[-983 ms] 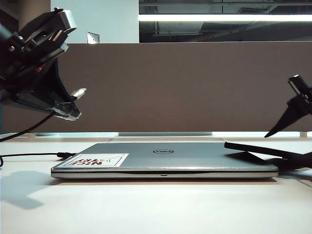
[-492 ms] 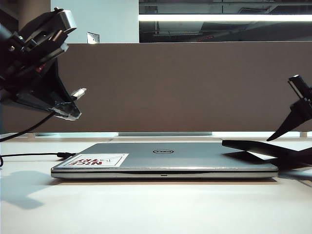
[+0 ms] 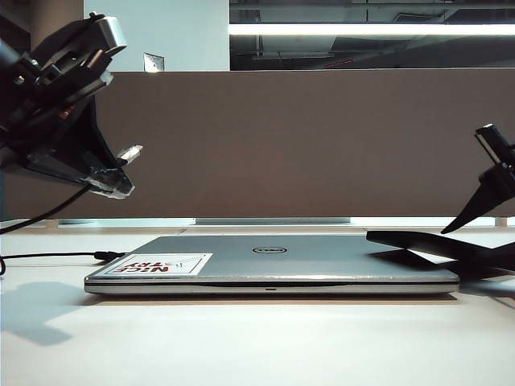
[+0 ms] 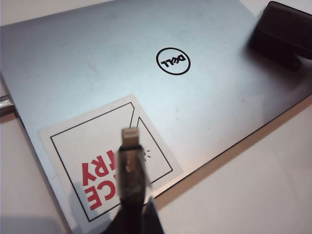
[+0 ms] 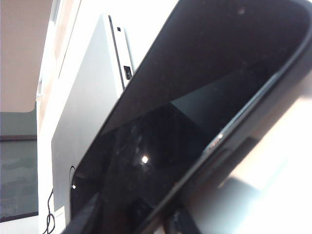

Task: Pick up the charging cable and the phone, plug the charging cable into the charging port on the phone, and finally place them back on the table.

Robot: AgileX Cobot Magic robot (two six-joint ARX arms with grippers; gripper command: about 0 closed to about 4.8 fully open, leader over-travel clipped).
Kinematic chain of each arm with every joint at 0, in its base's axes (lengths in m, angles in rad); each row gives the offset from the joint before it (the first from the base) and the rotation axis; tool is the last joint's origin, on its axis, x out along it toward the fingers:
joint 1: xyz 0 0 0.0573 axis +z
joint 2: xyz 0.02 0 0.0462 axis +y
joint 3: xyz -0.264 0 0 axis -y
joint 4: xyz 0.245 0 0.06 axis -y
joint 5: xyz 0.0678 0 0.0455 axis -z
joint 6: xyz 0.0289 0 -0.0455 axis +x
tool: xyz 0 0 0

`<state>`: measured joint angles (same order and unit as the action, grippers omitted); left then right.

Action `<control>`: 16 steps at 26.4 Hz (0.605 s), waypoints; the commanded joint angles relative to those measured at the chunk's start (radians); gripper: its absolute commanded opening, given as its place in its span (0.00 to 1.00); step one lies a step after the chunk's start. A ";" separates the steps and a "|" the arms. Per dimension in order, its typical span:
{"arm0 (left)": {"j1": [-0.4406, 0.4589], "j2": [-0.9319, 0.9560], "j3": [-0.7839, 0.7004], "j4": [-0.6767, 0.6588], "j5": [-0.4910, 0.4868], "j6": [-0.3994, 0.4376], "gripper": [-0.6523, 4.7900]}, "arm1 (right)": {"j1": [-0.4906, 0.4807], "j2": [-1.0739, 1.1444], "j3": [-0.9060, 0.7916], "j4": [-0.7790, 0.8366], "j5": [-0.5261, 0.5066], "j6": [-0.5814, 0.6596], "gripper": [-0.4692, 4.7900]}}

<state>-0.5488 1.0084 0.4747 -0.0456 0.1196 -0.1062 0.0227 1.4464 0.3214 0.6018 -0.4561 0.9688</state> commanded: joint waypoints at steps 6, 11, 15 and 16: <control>0.000 -0.002 0.002 0.010 0.000 0.000 0.11 | -0.001 0.011 -0.007 -0.048 0.016 0.001 0.33; 0.000 -0.002 0.002 0.010 0.000 0.000 0.11 | -0.001 0.011 -0.007 -0.048 0.016 0.001 0.26; 0.000 -0.002 0.002 0.010 0.000 0.000 0.11 | -0.001 0.011 -0.007 -0.048 0.017 0.000 0.12; 0.000 -0.002 0.002 0.010 0.000 0.000 0.11 | -0.001 0.011 -0.007 -0.048 0.017 0.000 0.10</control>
<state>-0.5488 1.0084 0.4747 -0.0452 0.1196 -0.1062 0.0208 1.4502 0.3210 0.6117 -0.4553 0.9806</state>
